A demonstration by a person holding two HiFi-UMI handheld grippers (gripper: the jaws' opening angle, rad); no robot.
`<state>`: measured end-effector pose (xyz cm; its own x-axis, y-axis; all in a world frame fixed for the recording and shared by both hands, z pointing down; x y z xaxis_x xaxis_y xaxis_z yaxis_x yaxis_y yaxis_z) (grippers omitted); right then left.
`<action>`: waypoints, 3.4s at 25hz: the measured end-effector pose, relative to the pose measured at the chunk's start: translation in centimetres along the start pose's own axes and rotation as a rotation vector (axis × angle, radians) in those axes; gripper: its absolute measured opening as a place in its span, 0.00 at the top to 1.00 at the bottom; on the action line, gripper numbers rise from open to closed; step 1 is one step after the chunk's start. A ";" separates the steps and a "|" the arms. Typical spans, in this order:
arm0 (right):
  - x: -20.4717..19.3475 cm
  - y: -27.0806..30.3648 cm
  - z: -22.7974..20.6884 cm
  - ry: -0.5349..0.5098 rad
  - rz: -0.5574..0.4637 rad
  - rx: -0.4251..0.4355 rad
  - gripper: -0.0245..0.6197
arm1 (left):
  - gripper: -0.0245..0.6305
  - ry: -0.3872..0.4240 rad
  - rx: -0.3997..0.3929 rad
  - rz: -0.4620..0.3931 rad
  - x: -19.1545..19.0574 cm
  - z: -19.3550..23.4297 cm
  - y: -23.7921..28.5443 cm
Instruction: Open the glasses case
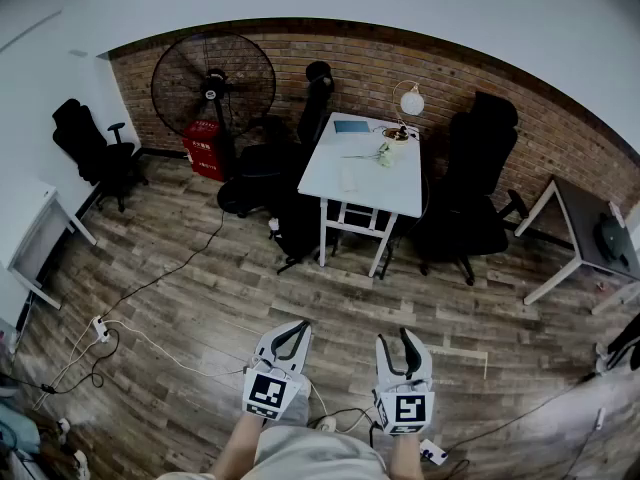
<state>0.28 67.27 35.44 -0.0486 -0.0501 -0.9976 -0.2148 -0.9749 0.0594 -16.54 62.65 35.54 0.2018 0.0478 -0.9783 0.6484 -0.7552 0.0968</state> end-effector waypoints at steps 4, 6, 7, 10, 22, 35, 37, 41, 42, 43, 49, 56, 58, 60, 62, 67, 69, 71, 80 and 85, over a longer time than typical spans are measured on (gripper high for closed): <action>-0.5 1.3 -0.5 0.016 0.010 -0.003 0.68 | 0.95 0.002 -0.008 -0.001 -0.2 0.4 1.2; -0.6 2.7 -0.6 0.008 0.020 0.003 0.68 | 0.95 0.004 -0.012 0.002 -0.5 1.0 2.3; -0.7 3.4 -0.6 0.004 0.024 0.006 0.68 | 0.95 0.004 -0.014 0.003 -0.6 1.3 2.8; -0.9 5.7 -0.3 0.003 0.035 0.018 0.68 | 0.95 0.004 -0.020 0.009 -1.1 2.7 4.5; -0.6 15.2 0.4 0.005 0.062 0.006 0.68 | 0.95 0.002 -0.051 0.019 -2.5 10.4 10.2; -0.4 21.5 1.5 0.002 0.099 -0.066 0.69 | 0.95 -0.021 -0.089 -0.008 -3.6 16.6 14.0; -0.4 22.1 1.5 -0.003 0.107 -0.066 0.69 | 0.95 -0.026 -0.092 -0.010 -3.7 17.0 14.5; -0.3 23.2 1.9 -0.012 0.116 -0.059 0.68 | 0.95 -0.039 -0.086 -0.009 -3.9 18.1 14.6; -0.3 23.4 2.0 -0.014 0.116 -0.056 0.68 | 0.95 -0.043 -0.082 -0.007 -4.1 18.3 14.5; -0.4 23.6 2.1 -0.014 0.117 -0.052 0.69 | 0.95 -0.046 -0.079 -0.003 -4.2 18.5 14.5; -0.7 24.9 2.1 -0.007 0.127 -0.041 0.69 | 0.95 -0.044 -0.068 0.009 -4.7 19.3 15.2; -0.6 26.4 0.9 -0.010 0.110 -0.045 0.68 | 0.95 -0.032 -0.069 0.008 -4.5 20.0 16.9; -0.7 26.8 0.5 -0.011 0.110 -0.045 0.68 | 0.95 -0.029 -0.073 0.009 -4.5 20.1 17.5; -0.6 27.2 0.0 -0.004 0.113 -0.056 0.69 | 0.95 -0.026 -0.076 0.007 -4.4 20.3 18.2; -0.6 27.7 -0.5 -0.001 0.113 -0.061 0.69 | 0.95 -0.024 -0.078 0.004 -4.3 20.4 19.0; -0.8 29.3 -1.7 -0.006 0.114 -0.045 0.69 | 0.95 -0.027 -0.079 0.013 -4.4 20.8 20.8; -0.8 30.0 -2.3 -0.004 0.113 -0.044 0.69 | 0.95 -0.025 -0.075 0.015 -4.5 21.0 21.7; -1.0 30.7 -3.2 0.002 0.113 -0.046 0.69 | 0.95 -0.021 -0.071 0.017 -4.5 21.0 22.8; -0.8 35.0 -7.4 0.021 0.114 -0.040 0.69 | 0.95 -0.014 -0.053 0.027 -3.9 22.2 28.1; -0.7 37.6 -9.8 0.020 0.116 -0.017 0.68 | 0.95 -0.017 -0.043 0.038 -3.5 22.8 31.4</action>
<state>1.80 28.50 37.96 -0.0529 -0.1673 -0.9845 -0.1918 -0.9658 0.1744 -13.62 23.86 37.80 0.2150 0.0083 -0.9766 0.6714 -0.7275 0.1416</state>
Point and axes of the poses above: the fingertips, and each gripper's own axes: y forward along the fingers, z to its left, x out of its top, the point moved 2 cm from there along -y, backward along the fingers, and after that the axes turned 4 degrees about y, right-handed, at the moved point
